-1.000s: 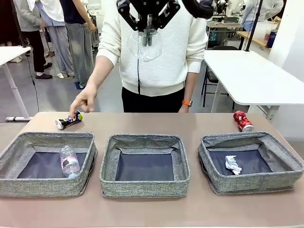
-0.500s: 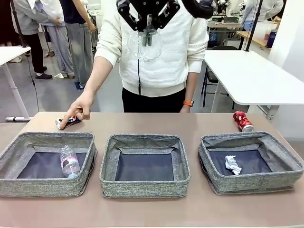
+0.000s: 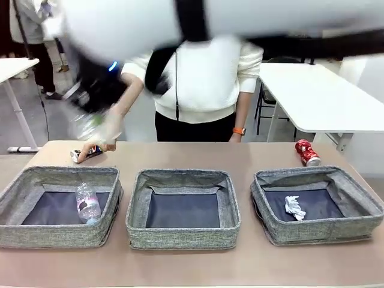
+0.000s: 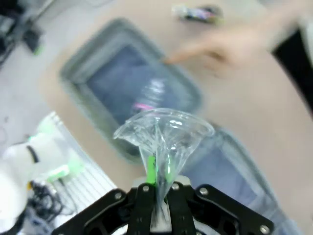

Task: Sort the waste into the appropriate baskets.
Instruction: Place the picked waste into the Fabric basket indicated by the person.

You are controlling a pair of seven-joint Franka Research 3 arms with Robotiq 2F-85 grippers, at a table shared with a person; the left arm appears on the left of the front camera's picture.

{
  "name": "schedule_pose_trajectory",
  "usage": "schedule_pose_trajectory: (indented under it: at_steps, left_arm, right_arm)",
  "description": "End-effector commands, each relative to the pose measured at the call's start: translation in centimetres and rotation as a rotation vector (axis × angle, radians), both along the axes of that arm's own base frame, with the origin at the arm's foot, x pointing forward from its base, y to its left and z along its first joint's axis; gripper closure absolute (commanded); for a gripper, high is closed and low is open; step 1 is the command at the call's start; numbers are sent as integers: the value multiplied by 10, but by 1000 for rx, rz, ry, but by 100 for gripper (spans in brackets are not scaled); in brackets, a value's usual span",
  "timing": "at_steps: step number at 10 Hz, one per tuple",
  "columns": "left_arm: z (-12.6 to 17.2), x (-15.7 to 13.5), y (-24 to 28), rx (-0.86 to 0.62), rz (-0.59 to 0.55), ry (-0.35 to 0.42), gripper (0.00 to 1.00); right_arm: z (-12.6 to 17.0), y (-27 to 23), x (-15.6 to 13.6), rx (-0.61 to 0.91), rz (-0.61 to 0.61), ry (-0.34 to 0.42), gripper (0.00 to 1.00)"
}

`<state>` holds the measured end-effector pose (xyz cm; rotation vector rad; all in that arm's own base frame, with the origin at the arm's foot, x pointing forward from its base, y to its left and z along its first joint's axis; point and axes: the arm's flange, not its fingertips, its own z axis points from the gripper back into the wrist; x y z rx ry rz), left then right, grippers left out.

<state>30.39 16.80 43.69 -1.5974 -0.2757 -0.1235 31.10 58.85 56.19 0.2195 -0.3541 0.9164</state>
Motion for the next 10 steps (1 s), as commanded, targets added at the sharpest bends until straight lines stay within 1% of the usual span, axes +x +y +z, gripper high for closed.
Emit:
schedule_pose_trajectory:
  at_steps: [1, 2, 3, 4, 5, 6, 7, 8, 9, 10]
  left_arm:
    - [0, -2, -1, 0, -4, -17, 0]
    - [0, -2, -1, 0, -4, -17, 0]
    - [0, -2, -1, 0, -4, -17, 0]
    - [0, -2, -1, 0, -4, -17, 0]
    - [0, 0, 0, 0, 1, 0, 0]
    - [13, -7, 15, 48, 51, -67, 0]
    - [23, -16, 38, 175, 39, -80, 0]
    - [29, -24, 62, 269, 36, -62, 0]
    - [28, -28, 74, 318, 12, -50, 0]
    - [25, -30, 74, 318, -9, -48, 0]
  right_arm:
    - [1, 43, 4, -104, 374, -102, 94]
    - [14, 25, 13, -83, 281, -120, 94]
    - [-39, 39, -18, -33, 170, 0, 94]
    - [-44, 51, -19, -64, 268, -26, 94]
    - [-55, 43, -13, -14, 282, -8, 94]
    - [-67, 44, -8, -7, 289, -10, 94]
    - [-76, 46, -2, -4, 282, -21, 94]
    - [-81, 44, 5, 6, 266, -34, 94]
    - [-83, 41, 9, 10, 245, -54, 94]
    - [-85, 41, 10, 16, 234, -56, 94]
